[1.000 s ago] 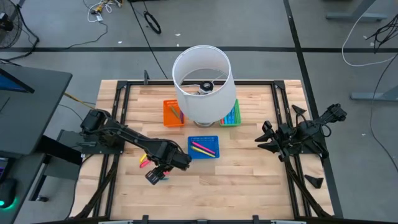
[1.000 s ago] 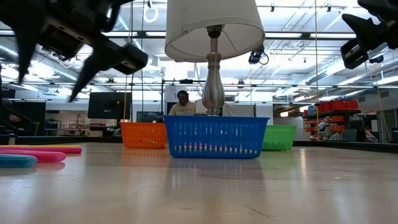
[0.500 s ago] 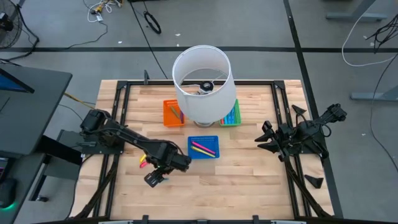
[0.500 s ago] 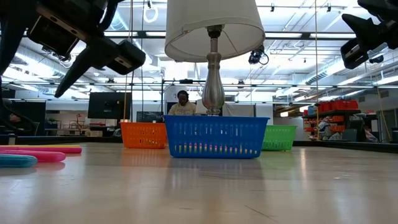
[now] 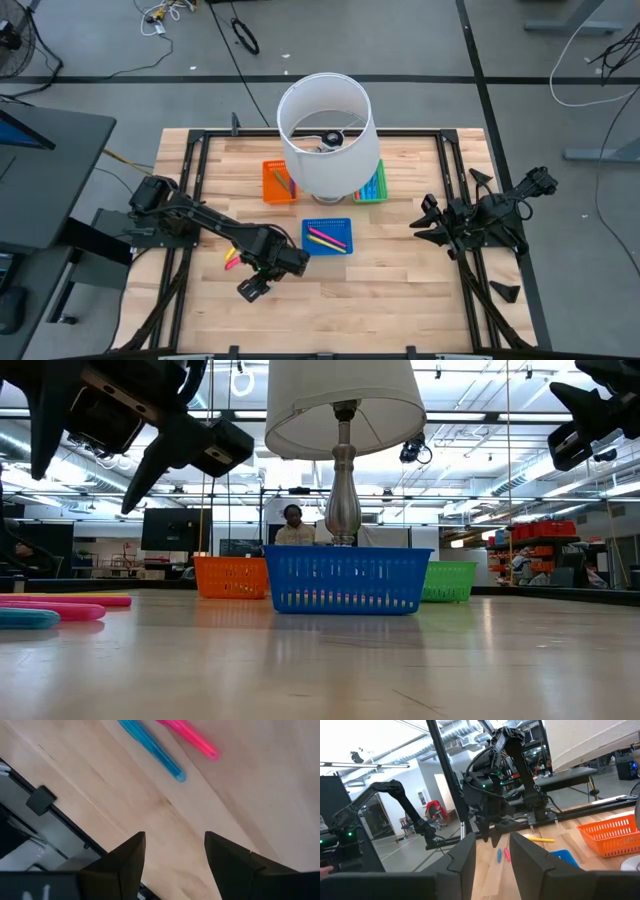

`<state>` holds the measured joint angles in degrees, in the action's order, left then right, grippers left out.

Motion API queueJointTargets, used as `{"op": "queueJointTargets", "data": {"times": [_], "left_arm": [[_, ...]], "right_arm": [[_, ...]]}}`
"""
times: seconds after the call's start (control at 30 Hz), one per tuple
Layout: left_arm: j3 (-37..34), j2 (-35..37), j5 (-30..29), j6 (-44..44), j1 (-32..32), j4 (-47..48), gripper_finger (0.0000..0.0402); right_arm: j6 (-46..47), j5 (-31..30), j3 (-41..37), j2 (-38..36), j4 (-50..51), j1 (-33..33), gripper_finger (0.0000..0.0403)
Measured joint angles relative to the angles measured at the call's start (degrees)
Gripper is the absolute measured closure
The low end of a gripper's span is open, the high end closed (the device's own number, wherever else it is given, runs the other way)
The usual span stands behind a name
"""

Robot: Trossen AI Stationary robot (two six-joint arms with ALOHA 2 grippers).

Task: Pick & Place Markers
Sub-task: Put the pink small highlighter pen into the orange bin

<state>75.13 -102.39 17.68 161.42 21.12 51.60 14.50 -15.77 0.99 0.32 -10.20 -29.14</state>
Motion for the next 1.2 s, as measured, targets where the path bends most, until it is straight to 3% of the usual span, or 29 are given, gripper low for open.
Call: {"op": "queueJointTargets", "data": {"times": [0.17,0.37,1.07,1.2], "left_arm": [[0.0,0.0,-1.8,0.2,0.0,0.0,0.0191],[0.0,0.0,-8.3,0.6,-0.2,0.0,0.0191],[0.0,0.0,-10.0,7.3,-4.2,2.9,0.0191],[0.0,-0.2,-8.0,9.0,-5.3,3.6,0.0191]], "right_arm": [[0.0,0.0,0.0,0.0,0.0,0.0,0.0284],[0.0,0.0,0.0,0.0,0.0,0.0,0.0284],[0.0,0.0,0.0,0.0,0.0,0.0,0.0284],[0.0,0.0,0.0,0.0,0.0,0.0,0.0284]]}}
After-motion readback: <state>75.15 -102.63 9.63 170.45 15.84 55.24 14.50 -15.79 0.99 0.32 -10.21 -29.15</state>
